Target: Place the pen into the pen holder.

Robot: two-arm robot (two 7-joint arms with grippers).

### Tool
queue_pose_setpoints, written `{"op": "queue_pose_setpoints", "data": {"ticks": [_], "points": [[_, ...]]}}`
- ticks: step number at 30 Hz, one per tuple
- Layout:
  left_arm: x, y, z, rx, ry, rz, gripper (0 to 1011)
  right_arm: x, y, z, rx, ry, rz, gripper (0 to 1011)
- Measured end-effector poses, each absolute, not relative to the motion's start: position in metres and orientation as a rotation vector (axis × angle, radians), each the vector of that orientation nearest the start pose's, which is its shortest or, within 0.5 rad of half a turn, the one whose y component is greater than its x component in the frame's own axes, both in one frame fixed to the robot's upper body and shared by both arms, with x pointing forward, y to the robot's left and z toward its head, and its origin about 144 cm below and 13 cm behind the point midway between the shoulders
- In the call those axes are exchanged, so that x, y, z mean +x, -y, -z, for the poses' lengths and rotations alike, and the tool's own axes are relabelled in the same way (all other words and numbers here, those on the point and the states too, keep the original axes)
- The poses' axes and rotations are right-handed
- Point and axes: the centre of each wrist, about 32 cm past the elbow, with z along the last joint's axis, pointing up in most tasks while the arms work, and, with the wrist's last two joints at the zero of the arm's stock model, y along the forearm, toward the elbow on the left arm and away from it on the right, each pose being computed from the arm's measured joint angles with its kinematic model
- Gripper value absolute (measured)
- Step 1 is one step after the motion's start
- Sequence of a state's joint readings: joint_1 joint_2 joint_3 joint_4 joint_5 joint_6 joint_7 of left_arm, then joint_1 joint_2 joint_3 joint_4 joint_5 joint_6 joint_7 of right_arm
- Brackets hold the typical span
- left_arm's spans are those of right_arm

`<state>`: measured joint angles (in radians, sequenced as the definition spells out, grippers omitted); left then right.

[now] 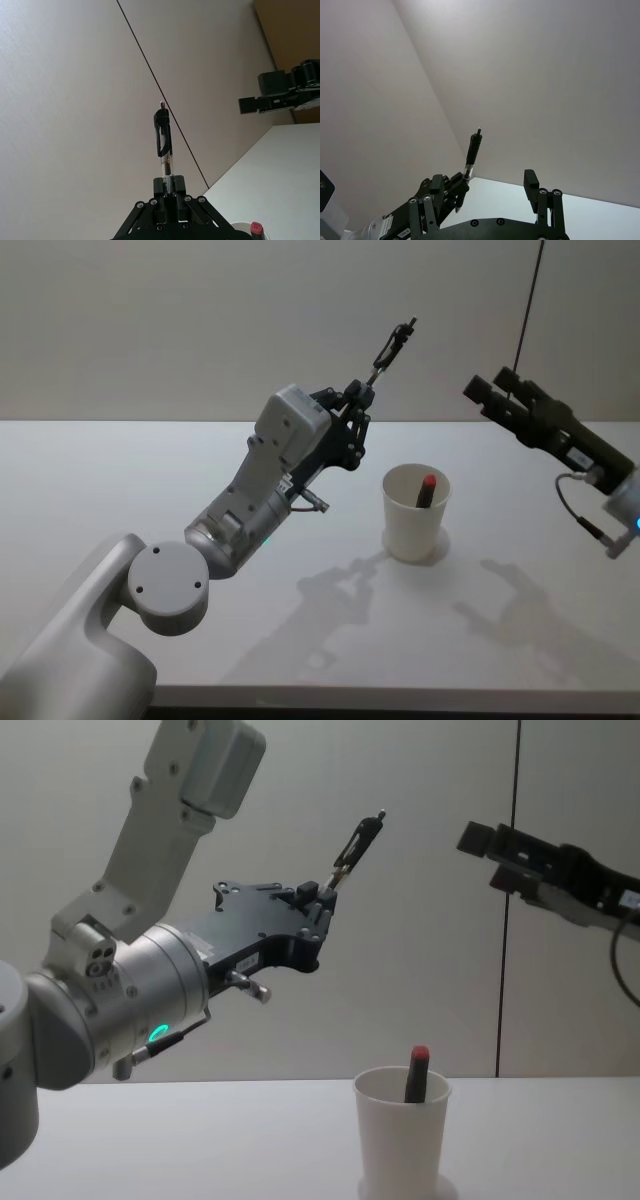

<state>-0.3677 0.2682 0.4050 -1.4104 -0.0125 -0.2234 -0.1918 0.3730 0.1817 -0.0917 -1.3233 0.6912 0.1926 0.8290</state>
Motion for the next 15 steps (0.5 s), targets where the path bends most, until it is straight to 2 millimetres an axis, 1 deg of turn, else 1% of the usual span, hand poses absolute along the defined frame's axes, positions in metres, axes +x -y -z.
{"op": "queue_pose_setpoints", "data": {"ticks": [15], "points": [[0.541,-0.197,-1.204,0.008,0.499,-0.993,130,0.578,0.244,-1.207,0.410,-0.284,0.568,1002]]}}
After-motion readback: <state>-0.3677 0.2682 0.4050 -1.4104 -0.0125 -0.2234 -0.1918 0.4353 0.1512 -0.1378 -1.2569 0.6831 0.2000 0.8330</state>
